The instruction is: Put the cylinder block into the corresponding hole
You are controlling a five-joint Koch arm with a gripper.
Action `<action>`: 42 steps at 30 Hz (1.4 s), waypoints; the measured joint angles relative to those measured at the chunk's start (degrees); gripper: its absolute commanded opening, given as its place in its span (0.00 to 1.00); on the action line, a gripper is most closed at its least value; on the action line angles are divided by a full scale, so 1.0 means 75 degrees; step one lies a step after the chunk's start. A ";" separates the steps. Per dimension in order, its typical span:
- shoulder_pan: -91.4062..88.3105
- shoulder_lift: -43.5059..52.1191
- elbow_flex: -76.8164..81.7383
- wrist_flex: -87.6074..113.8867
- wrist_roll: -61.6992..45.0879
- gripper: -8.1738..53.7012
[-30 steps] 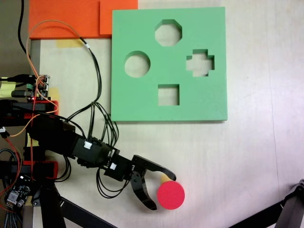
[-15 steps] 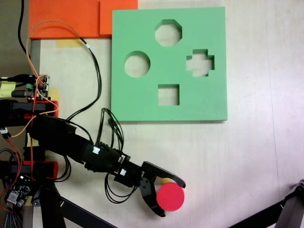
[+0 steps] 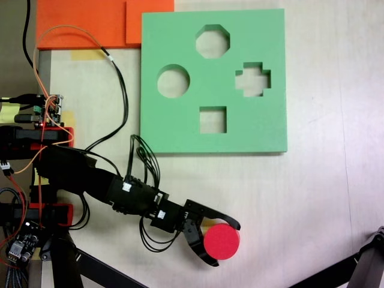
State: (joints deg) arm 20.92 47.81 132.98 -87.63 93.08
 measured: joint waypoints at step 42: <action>-0.9152 0.1758 -0.2566 0.4125 0.0070 0.65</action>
State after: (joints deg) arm -47.72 61.00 113.73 -56.69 93.60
